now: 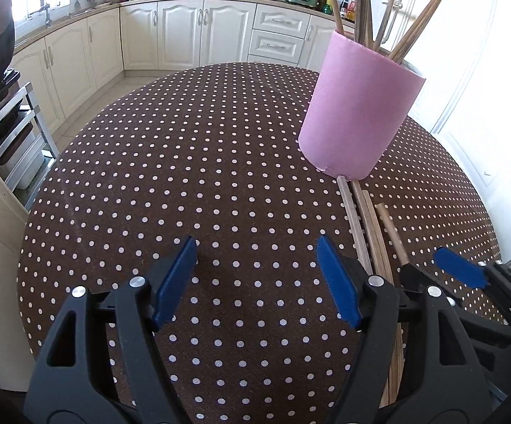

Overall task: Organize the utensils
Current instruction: 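Close the right gripper on one loose wooden chopstick, then close the left gripper on another chopstick while the right holds its chopstick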

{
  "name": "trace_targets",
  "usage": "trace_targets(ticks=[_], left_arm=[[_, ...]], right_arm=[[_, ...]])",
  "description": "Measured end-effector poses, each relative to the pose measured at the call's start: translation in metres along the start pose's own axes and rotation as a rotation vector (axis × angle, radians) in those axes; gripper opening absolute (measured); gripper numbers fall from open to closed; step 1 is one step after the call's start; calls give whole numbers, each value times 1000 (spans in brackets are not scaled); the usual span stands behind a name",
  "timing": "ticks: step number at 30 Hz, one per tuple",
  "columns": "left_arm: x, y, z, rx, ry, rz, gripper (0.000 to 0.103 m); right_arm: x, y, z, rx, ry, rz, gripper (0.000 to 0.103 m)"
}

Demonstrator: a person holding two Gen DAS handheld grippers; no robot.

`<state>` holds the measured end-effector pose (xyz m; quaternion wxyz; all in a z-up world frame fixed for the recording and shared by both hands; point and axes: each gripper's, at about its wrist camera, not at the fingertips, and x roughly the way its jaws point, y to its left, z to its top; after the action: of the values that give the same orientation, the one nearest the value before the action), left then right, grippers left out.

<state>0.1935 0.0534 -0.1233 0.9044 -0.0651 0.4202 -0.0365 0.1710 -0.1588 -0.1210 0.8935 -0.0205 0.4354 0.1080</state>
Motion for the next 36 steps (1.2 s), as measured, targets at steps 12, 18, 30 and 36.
trace_targets(ticks=[12, 18, 30, 36], left_arm=[[1, -20, -7, 42, 10, 1, 71], [5, -43, -8, 71, 35, -36, 71], [26, -85, 7, 143, 111, 67, 69], [23, -109, 4, 219, 125, 22, 38]], right_arm=[[2, -3, 2, -10, -20, 2, 6], [0, -17, 1, 46, -24, 64, 5], [-2, -39, 5, 123, -27, 101, 5], [-9, -43, -1, 156, -27, 92, 8]])
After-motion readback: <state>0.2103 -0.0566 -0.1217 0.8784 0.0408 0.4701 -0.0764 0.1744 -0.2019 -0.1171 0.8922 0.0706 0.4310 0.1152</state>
